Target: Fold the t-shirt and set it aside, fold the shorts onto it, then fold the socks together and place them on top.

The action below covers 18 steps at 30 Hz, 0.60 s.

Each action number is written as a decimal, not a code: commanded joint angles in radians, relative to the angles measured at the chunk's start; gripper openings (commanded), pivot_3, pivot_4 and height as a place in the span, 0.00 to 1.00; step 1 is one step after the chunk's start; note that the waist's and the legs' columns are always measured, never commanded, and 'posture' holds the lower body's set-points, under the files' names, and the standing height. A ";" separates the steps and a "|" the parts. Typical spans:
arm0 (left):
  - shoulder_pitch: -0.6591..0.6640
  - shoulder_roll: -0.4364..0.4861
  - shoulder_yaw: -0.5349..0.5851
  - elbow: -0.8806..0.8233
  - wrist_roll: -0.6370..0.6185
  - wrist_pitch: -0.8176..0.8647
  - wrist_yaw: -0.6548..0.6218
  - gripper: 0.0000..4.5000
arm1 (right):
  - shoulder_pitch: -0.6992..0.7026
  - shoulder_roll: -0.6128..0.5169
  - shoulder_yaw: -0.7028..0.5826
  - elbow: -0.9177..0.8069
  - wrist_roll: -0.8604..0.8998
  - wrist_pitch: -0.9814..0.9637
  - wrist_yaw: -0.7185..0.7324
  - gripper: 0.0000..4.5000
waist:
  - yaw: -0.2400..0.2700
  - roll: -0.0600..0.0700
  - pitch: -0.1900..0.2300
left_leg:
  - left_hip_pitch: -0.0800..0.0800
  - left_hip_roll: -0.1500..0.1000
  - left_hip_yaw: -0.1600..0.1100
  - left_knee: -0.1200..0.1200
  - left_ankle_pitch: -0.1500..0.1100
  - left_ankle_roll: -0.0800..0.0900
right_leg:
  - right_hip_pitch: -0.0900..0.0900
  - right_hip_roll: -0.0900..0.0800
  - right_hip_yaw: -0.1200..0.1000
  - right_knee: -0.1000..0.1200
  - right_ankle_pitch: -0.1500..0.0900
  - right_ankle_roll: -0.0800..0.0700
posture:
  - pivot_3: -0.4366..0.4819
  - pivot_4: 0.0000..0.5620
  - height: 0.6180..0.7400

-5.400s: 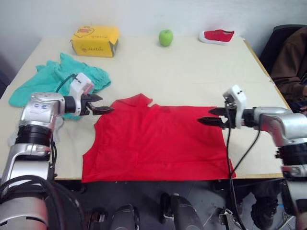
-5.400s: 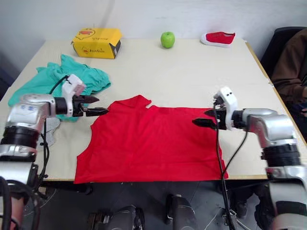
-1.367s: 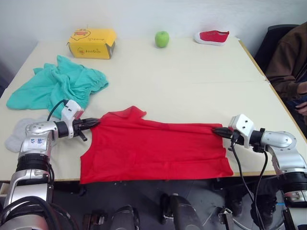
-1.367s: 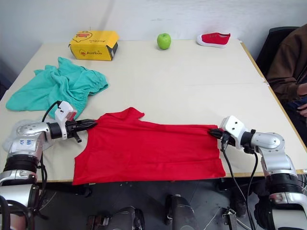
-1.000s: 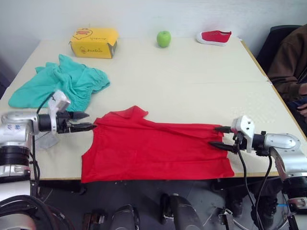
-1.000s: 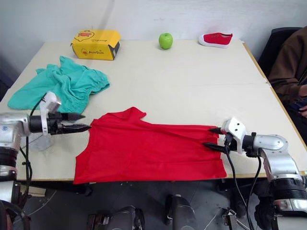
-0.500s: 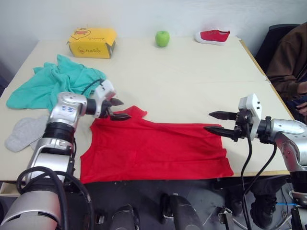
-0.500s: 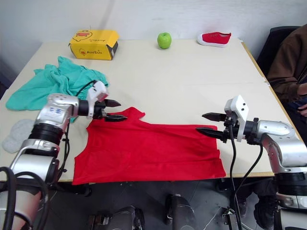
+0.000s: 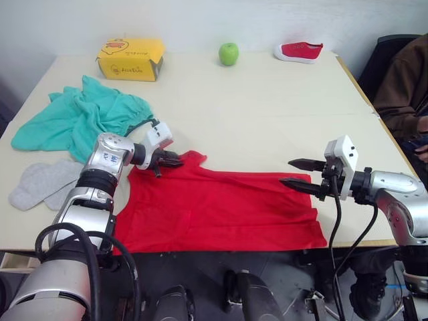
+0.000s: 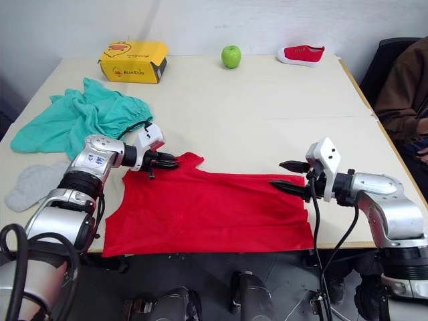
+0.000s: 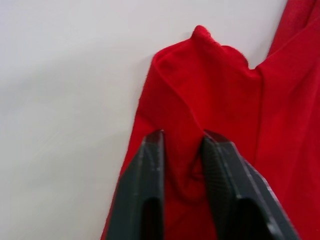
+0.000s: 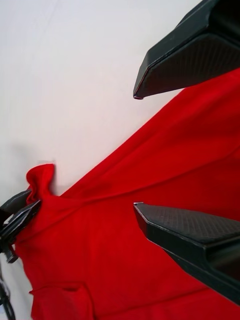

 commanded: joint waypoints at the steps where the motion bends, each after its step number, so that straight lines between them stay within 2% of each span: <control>1: -0.030 0.016 0.024 0.000 -0.002 -0.017 -0.001 0.01 | 0.012 -0.015 -0.020 -0.004 -0.007 -0.031 0.001 0.74 | 0.000 0.000 0.000 | 0.000 0.000 0.000 0.000 0.000 0.000 | 0.000 0.000 0.000 0.000 0.000 0.000 | 0.48 0.27 1.00; 4: -0.030 0.021 0.043 -0.001 -0.019 -0.018 -0.017 0.01 | 0.014 -0.017 -0.019 0.000 -0.009 -0.037 0.004 0.74 | -0.002 0.000 0.000 | 0.000 0.000 0.000 0.000 0.000 0.000 | 0.000 0.000 0.000 0.000 0.000 0.000 | 0.48 0.27 1.00; 10: -0.026 0.086 0.119 -0.120 -0.130 0.087 -0.209 0.01 | 0.002 -0.017 -0.013 0.003 -0.014 -0.046 0.012 0.74 | -0.004 0.000 0.000 | 0.000 0.001 0.000 0.000 0.000 0.000 | 0.000 0.001 0.000 0.000 0.000 0.000 | 0.48 0.27 1.00; 14: 0.055 0.177 0.111 -0.283 -0.172 0.181 -0.356 0.01 | 0.021 -0.036 -0.028 -0.069 0.071 -0.003 0.096 0.74 | -0.004 0.000 0.000 | 0.000 0.001 0.001 0.000 0.000 -0.001 | 0.000 0.003 0.001 0.000 0.000 0.000 | 0.48 0.27 1.00; 18: 0.157 0.231 0.119 -0.444 -0.208 0.240 -0.395 0.01 | 0.034 -0.061 -0.014 -0.099 0.079 -0.011 0.140 0.74 | -0.002 0.000 0.000 | 0.001 0.002 0.001 0.000 0.000 -0.001 | 0.000 0.003 0.002 0.000 0.000 0.000 | 0.48 0.27 1.00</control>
